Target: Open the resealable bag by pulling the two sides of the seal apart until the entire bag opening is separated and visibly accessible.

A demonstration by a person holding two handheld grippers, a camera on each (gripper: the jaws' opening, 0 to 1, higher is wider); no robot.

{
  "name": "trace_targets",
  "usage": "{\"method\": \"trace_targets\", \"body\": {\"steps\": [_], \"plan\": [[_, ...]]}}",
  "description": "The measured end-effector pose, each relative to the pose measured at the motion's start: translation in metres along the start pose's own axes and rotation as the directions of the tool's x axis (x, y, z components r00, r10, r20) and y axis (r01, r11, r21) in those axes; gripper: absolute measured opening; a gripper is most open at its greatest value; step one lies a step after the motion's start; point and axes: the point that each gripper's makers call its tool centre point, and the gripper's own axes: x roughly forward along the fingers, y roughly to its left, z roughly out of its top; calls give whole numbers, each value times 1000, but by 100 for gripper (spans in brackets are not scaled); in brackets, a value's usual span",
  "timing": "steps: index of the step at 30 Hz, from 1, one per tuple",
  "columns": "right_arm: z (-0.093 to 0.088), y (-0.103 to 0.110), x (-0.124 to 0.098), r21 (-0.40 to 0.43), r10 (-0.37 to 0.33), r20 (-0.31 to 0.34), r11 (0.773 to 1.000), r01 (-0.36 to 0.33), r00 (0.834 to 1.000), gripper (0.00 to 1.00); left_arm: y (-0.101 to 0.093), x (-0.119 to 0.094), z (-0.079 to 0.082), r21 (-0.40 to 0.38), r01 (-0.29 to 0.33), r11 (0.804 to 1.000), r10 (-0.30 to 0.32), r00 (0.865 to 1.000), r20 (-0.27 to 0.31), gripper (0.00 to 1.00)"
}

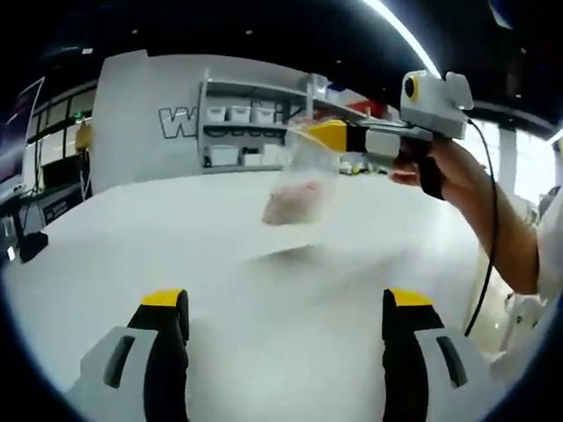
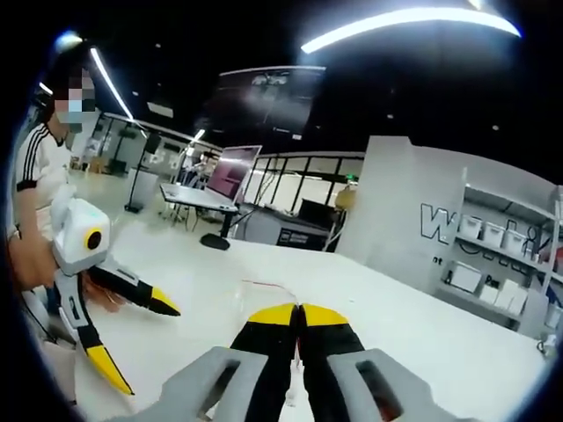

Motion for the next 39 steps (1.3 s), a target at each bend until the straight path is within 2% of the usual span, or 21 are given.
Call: {"method": "trace_targets", "body": {"steps": [5, 28, 39], "plan": [[-3, -5, 4, 7, -4, -5, 1000, 4, 1000, 0, 1, -2, 2, -4, 1, 1000, -1, 1000, 14, 90], [-17, -30, 27, 82, 2, -30, 997, 1, 1000, 0, 3, -1, -1, -6, 0, 1000, 0, 1000, -4, 86], [-25, -40, 36, 77, -6, -49, 997, 10, 999, 0, 3, -1, -1, -12, 5, 1000, -5, 1000, -5, 86]]}}
